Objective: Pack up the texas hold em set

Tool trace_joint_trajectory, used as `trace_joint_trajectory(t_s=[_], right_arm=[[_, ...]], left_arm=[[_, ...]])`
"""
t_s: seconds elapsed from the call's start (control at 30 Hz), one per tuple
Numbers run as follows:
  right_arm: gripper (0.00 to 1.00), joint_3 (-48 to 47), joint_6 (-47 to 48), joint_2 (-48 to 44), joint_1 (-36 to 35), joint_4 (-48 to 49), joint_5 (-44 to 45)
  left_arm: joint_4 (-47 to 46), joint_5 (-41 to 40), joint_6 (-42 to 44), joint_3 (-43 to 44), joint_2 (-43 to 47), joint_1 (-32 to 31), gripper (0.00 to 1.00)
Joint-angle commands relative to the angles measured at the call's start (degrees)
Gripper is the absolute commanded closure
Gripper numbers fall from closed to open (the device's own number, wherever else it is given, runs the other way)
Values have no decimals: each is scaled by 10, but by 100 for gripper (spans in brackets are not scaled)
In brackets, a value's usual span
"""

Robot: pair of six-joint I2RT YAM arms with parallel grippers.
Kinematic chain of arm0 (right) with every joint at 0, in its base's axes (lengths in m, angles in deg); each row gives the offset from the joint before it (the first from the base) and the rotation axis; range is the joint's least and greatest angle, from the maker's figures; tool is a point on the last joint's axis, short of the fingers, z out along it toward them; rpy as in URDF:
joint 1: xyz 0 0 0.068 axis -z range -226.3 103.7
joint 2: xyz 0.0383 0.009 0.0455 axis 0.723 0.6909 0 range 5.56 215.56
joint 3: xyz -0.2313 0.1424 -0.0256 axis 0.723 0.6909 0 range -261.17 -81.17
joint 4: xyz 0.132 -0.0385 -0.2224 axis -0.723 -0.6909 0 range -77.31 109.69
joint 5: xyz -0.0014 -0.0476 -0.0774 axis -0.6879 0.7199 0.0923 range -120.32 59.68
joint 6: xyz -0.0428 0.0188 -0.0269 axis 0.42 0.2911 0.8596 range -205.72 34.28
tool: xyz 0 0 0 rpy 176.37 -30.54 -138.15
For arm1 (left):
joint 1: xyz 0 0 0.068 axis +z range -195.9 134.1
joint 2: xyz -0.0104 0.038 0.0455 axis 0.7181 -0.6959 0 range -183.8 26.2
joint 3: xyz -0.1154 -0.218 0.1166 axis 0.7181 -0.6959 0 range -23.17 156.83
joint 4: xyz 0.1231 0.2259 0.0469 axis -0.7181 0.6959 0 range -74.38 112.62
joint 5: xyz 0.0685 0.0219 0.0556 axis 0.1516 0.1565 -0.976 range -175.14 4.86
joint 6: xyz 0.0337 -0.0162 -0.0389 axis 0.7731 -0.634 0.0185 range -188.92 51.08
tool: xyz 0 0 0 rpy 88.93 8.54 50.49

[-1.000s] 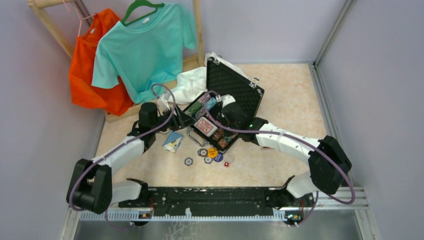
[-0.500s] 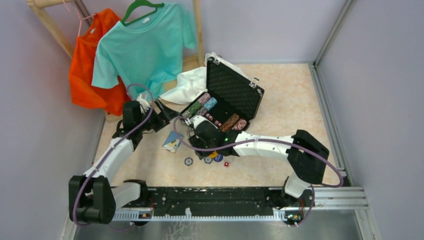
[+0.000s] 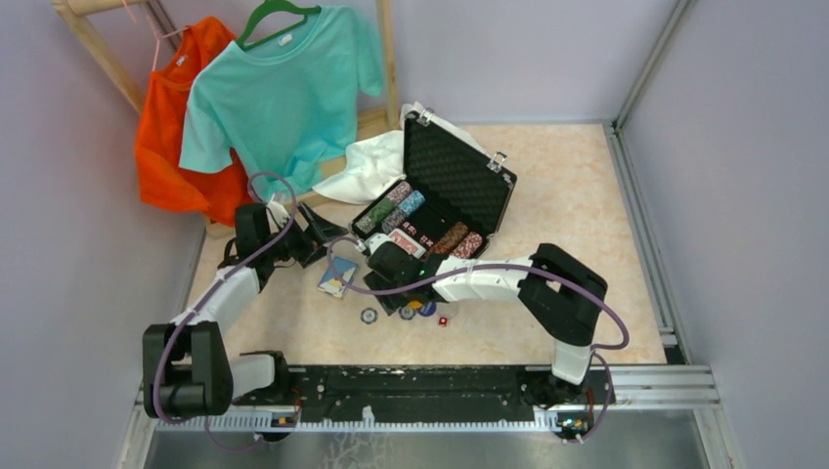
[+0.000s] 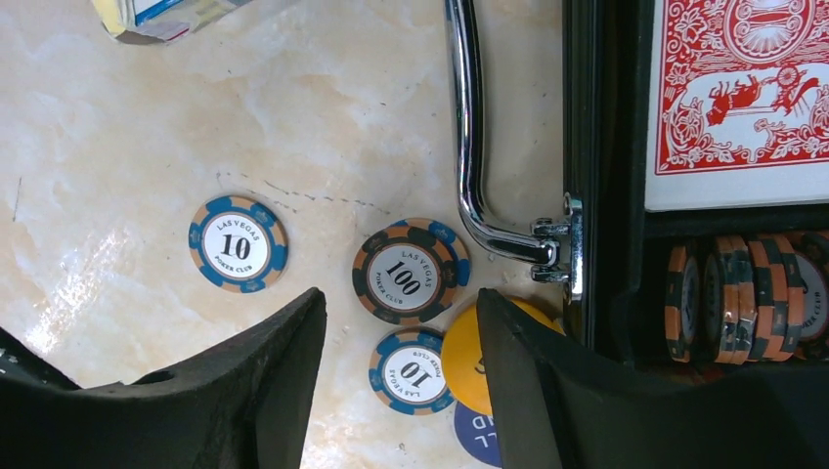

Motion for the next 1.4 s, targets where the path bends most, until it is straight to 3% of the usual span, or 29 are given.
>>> trace_joint_trajectory(t_s=[0.0, 1.37], right_arm=[[41, -26, 13, 6, 11, -1, 8], [42, -67, 24, 62, -13, -45, 21]], left_arm=[[-30, 30, 1, -12, 12, 7, 6], [-45, 59, -4, -18, 4, 11, 6]])
